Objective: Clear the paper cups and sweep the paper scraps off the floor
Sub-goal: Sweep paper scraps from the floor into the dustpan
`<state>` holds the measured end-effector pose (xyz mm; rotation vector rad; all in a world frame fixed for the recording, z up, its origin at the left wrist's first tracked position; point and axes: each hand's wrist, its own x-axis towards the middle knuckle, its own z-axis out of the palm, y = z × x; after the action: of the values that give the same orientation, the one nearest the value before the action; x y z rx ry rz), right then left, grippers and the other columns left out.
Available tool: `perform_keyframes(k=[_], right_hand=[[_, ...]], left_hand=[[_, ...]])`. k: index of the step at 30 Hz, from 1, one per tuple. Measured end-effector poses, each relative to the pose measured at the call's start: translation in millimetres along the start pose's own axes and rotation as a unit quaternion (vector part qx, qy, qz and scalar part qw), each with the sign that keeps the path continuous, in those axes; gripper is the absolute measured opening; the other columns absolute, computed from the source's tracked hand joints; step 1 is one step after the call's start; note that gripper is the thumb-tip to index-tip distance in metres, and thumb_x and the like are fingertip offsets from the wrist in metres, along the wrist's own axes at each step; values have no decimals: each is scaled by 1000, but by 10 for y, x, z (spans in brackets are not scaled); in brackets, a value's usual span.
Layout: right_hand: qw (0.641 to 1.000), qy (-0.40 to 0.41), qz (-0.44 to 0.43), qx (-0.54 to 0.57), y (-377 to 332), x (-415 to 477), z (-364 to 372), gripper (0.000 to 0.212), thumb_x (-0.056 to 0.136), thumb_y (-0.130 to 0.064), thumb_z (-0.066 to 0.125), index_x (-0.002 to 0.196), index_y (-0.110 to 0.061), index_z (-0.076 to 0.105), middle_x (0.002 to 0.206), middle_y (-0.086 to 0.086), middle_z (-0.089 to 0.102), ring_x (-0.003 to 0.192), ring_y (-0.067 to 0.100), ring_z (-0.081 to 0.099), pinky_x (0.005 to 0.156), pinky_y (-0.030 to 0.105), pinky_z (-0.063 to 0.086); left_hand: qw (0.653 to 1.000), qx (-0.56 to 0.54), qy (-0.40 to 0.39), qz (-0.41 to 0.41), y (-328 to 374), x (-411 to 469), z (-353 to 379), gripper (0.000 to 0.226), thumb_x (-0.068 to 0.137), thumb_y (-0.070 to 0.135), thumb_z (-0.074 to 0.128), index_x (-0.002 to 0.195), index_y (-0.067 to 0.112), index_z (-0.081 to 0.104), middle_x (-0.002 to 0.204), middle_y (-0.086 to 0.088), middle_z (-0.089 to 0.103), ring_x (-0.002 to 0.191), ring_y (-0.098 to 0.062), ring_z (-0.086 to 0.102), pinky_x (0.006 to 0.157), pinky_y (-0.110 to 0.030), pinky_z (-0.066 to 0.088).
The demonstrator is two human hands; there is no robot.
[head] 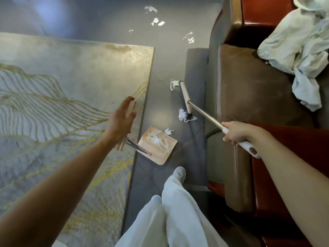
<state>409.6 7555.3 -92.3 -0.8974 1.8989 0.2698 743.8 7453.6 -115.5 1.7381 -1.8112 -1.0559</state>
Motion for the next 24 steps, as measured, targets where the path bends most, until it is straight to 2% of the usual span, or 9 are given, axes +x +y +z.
perform_keyframes(k=[2, 4, 7, 9, 13, 16, 19, 22, 24], right_hand=[[1000, -15, 19, -19, -94, 195, -89, 44, 92, -4, 56, 135, -3, 44, 87, 19, 64, 64, 21, 56, 59, 33, 51], [999, -47, 18, -16, -189, 315, -112, 38, 92, -2, 55, 129, -1, 46, 76, 16, 59, 60, 20, 53, 56, 31, 48], [996, -87, -8, -35, -298, 334, -56, 55, 93, -1, 51, 143, -7, 31, 75, 14, 57, 58, 18, 52, 52, 29, 46], [991, -111, -26, -76, -345, 288, -10, 55, 92, -2, 49, 143, -11, 31, 76, 13, 58, 55, 16, 53, 49, 28, 47], [982, -155, -38, -102, -447, 201, 2, 51, 91, -4, 48, 139, -13, 33, 78, 12, 59, 54, 17, 55, 51, 29, 50], [980, -165, -44, -103, -509, 129, -164, 52, 90, -5, 47, 140, -14, 33, 74, 11, 60, 52, 16, 55, 51, 29, 49], [984, -164, -36, -54, -574, 110, -412, 53, 93, -8, 50, 142, -16, 34, 75, 9, 58, 51, 11, 51, 47, 23, 49], [986, -162, -27, -7, -681, 159, -605, 58, 93, -6, 52, 145, -21, 31, 84, 10, 57, 53, 8, 50, 44, 19, 47], [988, -153, -31, -11, -785, 222, -716, 58, 93, -6, 53, 145, -20, 31, 86, 10, 57, 55, 8, 50, 45, 20, 47]], left_hand=[[1000, 1, 5, -11, 59, 166, 5, 44, 97, 16, 53, 139, 28, 45, 116, -9, 60, 48, -8, 50, 36, -17, 40], [1000, 14, 3, -7, 109, 261, 31, 44, 97, 16, 53, 139, 28, 45, 114, -8, 61, 52, -14, 56, 42, -20, 45], [1000, 21, -4, 10, 197, 347, 128, 45, 95, 14, 55, 138, 24, 47, 121, -10, 63, 91, -36, 66, 74, -42, 57], [999, 21, -16, 27, 351, 473, 217, 45, 95, 11, 56, 138, 21, 48, 127, -8, 61, 104, -36, 63, 86, -46, 53], [998, 25, -33, 38, 605, 805, 341, 46, 95, 14, 56, 139, 23, 47, 125, -8, 62, 90, -28, 66, 77, -36, 56], [998, 37, -34, 36, 603, 964, 304, 46, 95, 18, 57, 140, 27, 46, 126, -9, 62, 100, -28, 65, 85, -40, 55], [998, 34, -28, 51, 590, 1036, 310, 46, 96, 16, 56, 140, 24, 47, 129, -9, 62, 108, -28, 63, 91, -34, 50], [999, 19, -13, 35, 597, 1152, 347, 45, 97, 20, 53, 140, 28, 44, 126, -10, 63, 93, -30, 66, 83, -45, 56], [999, 14, -13, 34, 618, 1284, 331, 45, 97, 21, 53, 141, 29, 44, 123, -10, 64, 91, -27, 66, 83, -44, 55]])
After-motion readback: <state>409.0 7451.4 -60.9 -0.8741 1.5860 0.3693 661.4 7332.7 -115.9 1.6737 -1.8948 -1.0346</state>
